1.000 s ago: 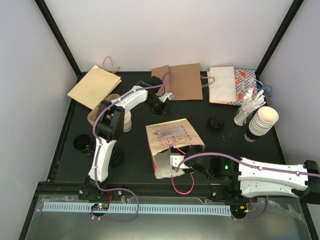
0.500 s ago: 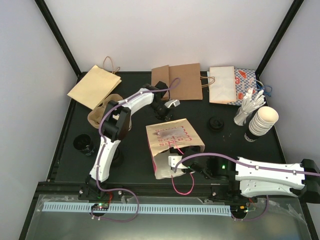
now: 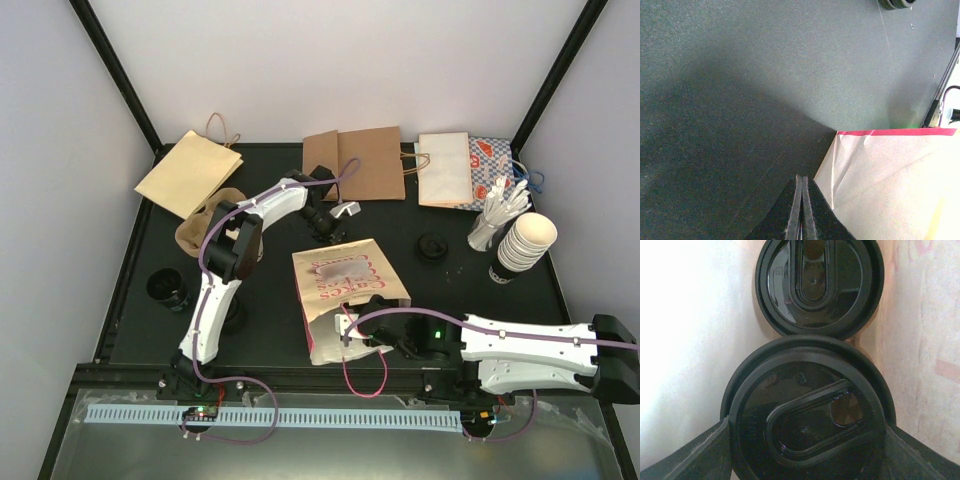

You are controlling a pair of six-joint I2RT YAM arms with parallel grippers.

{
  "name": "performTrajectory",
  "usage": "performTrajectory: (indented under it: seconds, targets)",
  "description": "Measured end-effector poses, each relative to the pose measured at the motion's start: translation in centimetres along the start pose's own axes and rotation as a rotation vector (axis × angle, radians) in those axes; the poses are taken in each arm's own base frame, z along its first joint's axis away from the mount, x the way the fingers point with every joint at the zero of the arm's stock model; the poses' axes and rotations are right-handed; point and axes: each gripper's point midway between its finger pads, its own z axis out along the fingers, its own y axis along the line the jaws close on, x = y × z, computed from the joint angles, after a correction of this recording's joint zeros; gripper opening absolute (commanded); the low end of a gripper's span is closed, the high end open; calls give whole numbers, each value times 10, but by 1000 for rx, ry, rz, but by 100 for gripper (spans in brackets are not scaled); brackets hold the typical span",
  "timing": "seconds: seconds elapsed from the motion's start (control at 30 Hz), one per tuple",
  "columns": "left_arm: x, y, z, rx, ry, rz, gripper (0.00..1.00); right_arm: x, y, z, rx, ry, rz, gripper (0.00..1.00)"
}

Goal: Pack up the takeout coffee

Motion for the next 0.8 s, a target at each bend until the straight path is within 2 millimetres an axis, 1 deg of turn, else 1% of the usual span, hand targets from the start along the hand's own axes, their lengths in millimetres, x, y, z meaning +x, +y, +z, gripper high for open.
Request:
performTrajectory:
  seconds: [0.7, 0.8]
  targets:
    - [2, -8, 3, 51, 2, 6, 2, 17, -3, 17, 15, 93, 5, 50]
    - [2, -8, 3, 52, 3, 9, 2, 17, -4, 19, 20, 95, 7, 50]
